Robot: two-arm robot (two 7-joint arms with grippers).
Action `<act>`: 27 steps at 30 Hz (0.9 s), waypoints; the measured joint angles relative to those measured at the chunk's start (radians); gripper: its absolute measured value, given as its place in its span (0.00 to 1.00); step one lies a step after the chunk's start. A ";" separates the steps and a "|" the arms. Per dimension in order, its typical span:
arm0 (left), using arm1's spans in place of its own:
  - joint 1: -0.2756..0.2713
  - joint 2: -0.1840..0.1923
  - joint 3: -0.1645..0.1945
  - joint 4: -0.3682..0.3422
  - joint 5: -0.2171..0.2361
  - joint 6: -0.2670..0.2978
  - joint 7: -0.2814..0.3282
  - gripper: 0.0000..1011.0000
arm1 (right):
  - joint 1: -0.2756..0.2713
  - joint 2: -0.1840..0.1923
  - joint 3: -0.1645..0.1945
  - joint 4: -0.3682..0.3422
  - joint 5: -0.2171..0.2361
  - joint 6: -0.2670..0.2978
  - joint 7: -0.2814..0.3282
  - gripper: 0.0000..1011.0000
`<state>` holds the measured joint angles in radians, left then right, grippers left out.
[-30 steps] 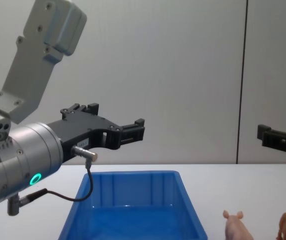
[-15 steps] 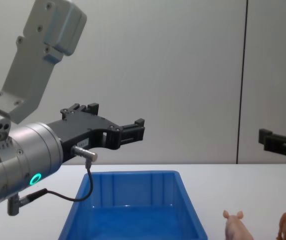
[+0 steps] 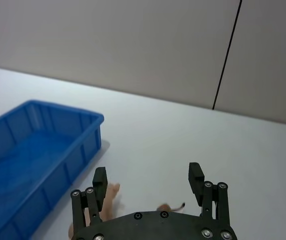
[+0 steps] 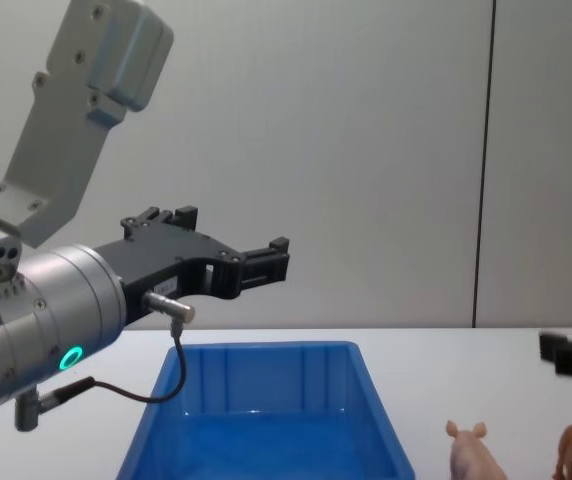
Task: Pick up the two dolls from the table and place them into the box.
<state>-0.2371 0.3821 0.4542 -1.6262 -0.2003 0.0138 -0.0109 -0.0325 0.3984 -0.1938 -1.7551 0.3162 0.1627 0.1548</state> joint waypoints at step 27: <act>0.000 0.000 0.000 0.000 0.000 0.000 0.000 0.99 | 0.015 0.028 -0.003 0.110 -0.026 0.146 0.113 0.85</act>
<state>-0.2372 0.3821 0.4542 -1.6262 -0.2003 0.0138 -0.0109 -0.0179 0.4267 -0.1967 -1.6447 0.2905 0.3092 0.2679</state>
